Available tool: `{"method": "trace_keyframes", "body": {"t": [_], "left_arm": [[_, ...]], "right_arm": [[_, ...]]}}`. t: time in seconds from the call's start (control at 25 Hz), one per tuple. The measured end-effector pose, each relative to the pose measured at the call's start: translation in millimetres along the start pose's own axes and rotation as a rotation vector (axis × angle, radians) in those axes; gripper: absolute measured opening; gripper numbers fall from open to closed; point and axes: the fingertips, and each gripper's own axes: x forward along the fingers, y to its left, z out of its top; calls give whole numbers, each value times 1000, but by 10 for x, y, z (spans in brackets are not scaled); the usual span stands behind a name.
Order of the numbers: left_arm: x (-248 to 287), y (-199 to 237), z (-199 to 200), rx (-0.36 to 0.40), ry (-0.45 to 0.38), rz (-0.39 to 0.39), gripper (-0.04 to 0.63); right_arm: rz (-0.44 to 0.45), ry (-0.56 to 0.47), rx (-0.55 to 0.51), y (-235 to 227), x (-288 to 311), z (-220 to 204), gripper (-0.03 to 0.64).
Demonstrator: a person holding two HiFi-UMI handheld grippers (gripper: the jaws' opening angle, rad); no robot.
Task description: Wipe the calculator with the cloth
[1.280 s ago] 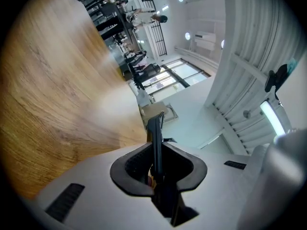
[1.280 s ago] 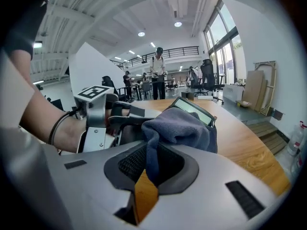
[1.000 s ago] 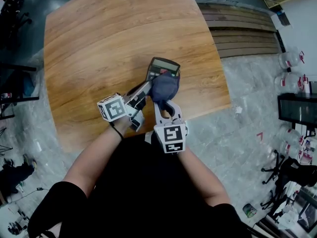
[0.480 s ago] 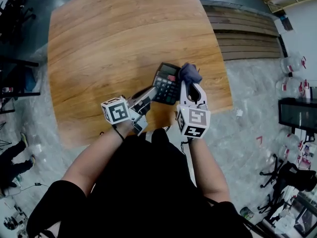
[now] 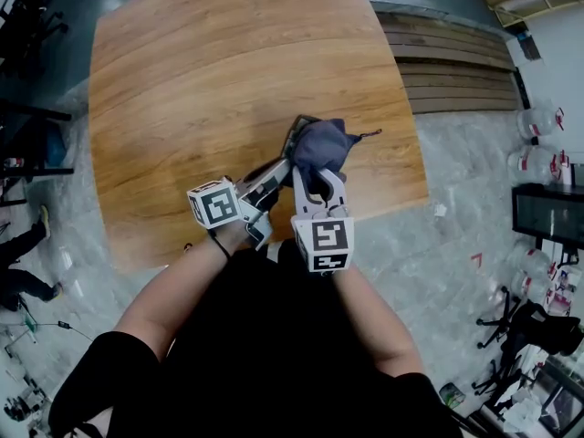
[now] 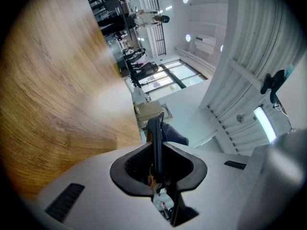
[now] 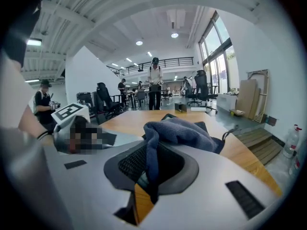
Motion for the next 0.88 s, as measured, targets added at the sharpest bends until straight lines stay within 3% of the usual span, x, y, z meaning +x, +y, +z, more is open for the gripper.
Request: {"method": "trace_keyframes", "body": {"t": [0.28, 0.4, 0.64, 0.88], "left_arm": [[-72, 85, 183, -37, -73, 23, 69], [-49, 34, 239, -33, -83, 12, 69], [-59, -19, 238, -16, -80, 3, 69], [-84, -11, 164, -31, -67, 0, 69]], "right_arm": [[164, 52, -28, 561, -165, -261, 51], [189, 67, -25, 692, -207, -350, 51], [124, 35, -3, 458, -225, -241, 51], [-49, 4, 67, -233, -253, -165, 51]]}}
